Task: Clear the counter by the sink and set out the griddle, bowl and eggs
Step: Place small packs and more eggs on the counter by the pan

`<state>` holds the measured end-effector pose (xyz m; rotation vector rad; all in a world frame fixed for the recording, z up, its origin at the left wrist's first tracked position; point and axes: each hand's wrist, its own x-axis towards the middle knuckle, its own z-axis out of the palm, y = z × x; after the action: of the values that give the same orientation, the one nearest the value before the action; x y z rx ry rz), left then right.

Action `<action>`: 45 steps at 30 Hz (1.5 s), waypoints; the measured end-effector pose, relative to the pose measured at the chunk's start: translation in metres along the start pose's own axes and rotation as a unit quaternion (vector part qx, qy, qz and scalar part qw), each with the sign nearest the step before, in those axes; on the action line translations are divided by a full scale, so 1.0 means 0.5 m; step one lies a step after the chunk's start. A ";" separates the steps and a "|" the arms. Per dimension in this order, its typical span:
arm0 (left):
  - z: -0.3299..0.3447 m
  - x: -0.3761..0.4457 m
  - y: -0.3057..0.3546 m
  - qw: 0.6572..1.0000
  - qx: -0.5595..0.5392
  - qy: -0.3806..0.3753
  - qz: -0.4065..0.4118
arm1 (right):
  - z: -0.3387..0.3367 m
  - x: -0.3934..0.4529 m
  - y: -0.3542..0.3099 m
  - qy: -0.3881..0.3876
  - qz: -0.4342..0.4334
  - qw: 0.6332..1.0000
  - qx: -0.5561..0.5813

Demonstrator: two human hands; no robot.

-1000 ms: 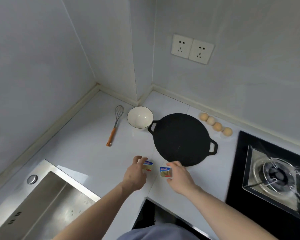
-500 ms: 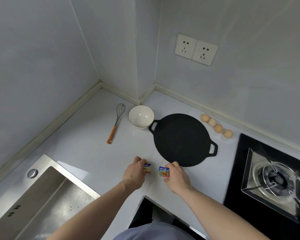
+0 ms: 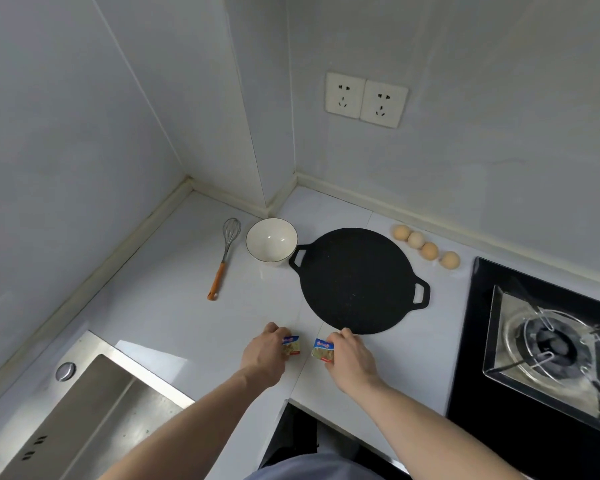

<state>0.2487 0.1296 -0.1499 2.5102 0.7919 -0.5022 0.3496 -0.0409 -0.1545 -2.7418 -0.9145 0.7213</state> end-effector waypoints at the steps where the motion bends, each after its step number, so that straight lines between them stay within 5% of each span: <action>1: 0.002 0.001 0.002 1.000 0.004 0.000 0.001 | -0.001 -0.001 0.006 0.000 -0.001 1.000 0.001; 10: -0.038 0.039 0.079 0.997 -0.035 0.054 0.042 | -0.060 -0.013 0.110 0.018 0.058 0.994 0.087; 24: -0.120 0.170 0.414 0.979 -0.010 0.046 0.197 | -0.257 0.002 0.362 0.125 0.202 0.957 0.164; 45: -0.023 0.324 0.625 0.984 0.042 0.027 0.173 | -0.290 0.138 0.534 0.112 0.196 0.972 0.066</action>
<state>0.5654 -0.0208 -0.1181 2.6713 0.3433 -0.3532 0.6084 -0.2130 -0.1345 -2.8325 -0.2703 0.4884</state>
